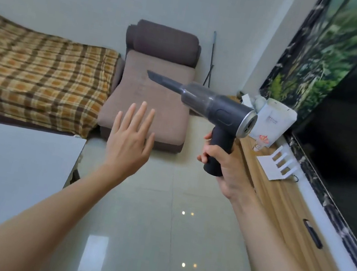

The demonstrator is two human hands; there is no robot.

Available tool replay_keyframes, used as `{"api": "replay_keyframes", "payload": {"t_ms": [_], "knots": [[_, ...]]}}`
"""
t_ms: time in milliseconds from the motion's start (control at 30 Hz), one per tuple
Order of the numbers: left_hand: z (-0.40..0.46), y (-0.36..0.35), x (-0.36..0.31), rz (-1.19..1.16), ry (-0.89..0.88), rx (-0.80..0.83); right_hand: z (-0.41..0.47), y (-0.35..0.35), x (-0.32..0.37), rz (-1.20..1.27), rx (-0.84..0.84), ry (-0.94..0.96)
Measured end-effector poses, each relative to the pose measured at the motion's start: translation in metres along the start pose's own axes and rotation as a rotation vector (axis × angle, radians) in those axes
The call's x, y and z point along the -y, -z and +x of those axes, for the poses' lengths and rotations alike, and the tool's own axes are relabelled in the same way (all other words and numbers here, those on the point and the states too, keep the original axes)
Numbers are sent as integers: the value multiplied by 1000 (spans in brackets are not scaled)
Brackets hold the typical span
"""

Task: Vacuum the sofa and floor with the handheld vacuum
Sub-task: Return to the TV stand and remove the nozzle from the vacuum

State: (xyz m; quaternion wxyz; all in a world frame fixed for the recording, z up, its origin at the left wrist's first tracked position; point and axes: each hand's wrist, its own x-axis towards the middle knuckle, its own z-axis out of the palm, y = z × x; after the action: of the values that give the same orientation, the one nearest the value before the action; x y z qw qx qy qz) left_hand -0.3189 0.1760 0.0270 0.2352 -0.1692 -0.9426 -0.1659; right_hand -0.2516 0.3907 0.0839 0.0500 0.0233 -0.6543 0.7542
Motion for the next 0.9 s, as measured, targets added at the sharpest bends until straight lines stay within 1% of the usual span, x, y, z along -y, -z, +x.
{"api": "replay_keyframes", "payload": {"t_ms": [167, 300, 467, 600, 700, 800, 900], "knots": [[20, 41, 0, -98, -105, -109, -8, -20, 31, 30, -32, 39], [31, 63, -26, -306, -179, -210, -17, -19, 55, 24, -30, 85], [30, 93, -73, -580, -217, -268, -30, -3, 85, -39, 25, 111], [21, 113, -102, -756, -258, -272, -42, 7, 102, -7, 37, 141], [14, 123, -118, -858, -322, -239, -49, 10, 109, 12, 69, 158], [10, 129, -129, -923, -396, -183, -54, 12, 113, -4, 74, 162], [8, 129, -136, -950, -429, -132, -58, 12, 117, 0, 93, 146]]}}
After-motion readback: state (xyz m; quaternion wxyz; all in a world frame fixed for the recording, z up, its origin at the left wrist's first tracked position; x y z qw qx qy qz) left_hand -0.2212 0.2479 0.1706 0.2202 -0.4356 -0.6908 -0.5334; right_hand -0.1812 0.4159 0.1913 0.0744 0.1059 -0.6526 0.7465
